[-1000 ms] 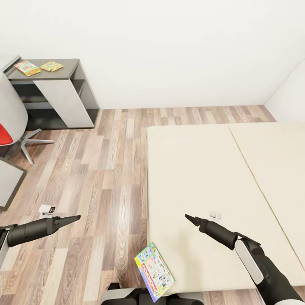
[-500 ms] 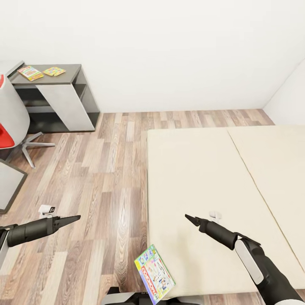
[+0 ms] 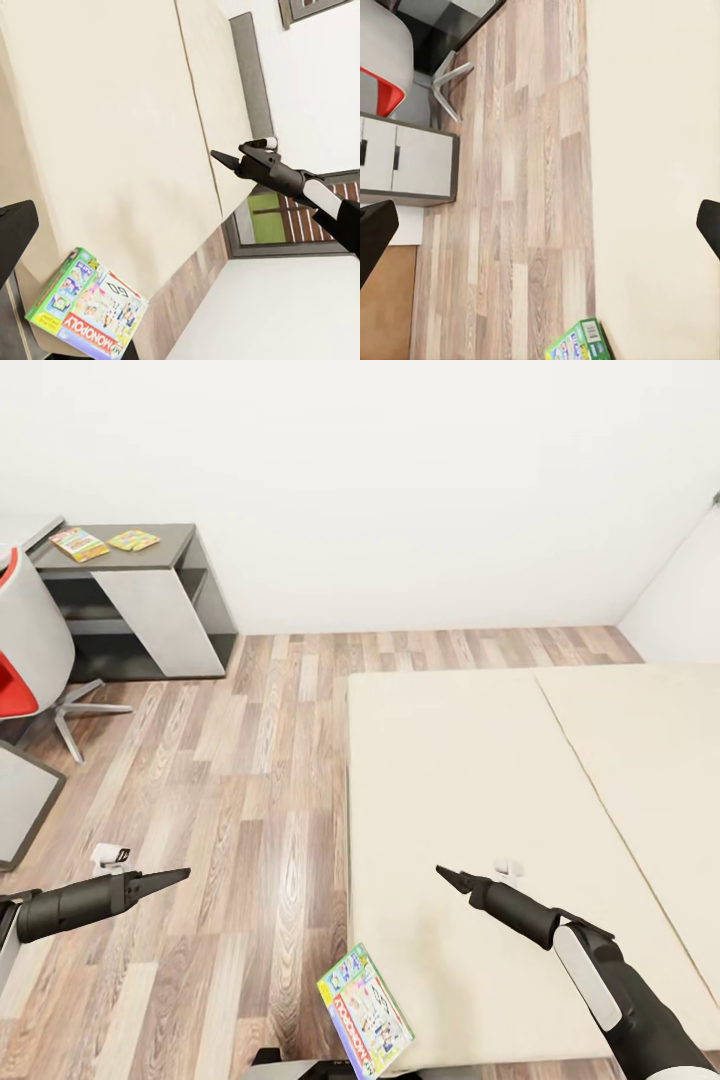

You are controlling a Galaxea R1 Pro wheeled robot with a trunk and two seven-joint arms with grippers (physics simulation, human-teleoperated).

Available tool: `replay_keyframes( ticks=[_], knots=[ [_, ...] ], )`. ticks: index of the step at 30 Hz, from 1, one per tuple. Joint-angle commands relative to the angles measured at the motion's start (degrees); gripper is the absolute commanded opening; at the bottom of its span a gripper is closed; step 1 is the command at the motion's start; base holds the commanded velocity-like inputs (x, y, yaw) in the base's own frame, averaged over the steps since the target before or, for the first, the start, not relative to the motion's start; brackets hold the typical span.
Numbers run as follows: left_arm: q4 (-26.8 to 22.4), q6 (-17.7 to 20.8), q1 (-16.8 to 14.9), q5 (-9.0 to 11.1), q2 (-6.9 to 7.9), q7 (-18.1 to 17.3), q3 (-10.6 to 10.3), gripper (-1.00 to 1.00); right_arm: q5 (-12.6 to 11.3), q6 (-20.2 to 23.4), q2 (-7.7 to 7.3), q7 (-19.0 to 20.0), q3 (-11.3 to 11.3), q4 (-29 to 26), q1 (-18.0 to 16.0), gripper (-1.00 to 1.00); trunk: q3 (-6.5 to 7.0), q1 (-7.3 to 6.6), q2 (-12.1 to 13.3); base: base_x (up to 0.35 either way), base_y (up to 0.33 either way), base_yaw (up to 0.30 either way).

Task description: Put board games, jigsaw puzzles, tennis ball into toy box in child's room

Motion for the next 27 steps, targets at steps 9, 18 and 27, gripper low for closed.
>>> replay_keyframes(
  ticks=[9, 18, 27],
  knots=[
    [-0.01, 0.61, 0.04, -0.05, 0.01, -0.24, 0.04, 1.0, -0.51, 0.45, -0.04, -0.14, 0.07, -0.03, -0.02, 1.0, 0.8, 0.02, -0.06, 0.0, 0.0, 0.0],
    [-0.01, 0.61, 0.05, -0.03, 0.01, -0.24, 0.03, 1.0, -0.52, 0.42, -0.01, -0.11, 0.07, -0.05, -0.02, 1.0, 1.66, 0.02, -0.06, 0.0, 0.0, 0.0],
    [-0.01, 0.61, 0.05, -0.05, 0.01, -0.24, 0.07, 1.0, -0.46, 0.4, 0.1, -0.17, 0.07, 0.0, -0.02, 1.0, 2.51, 0.02, -0.06, 0.0, 0.0, 0.0]
  ],
)
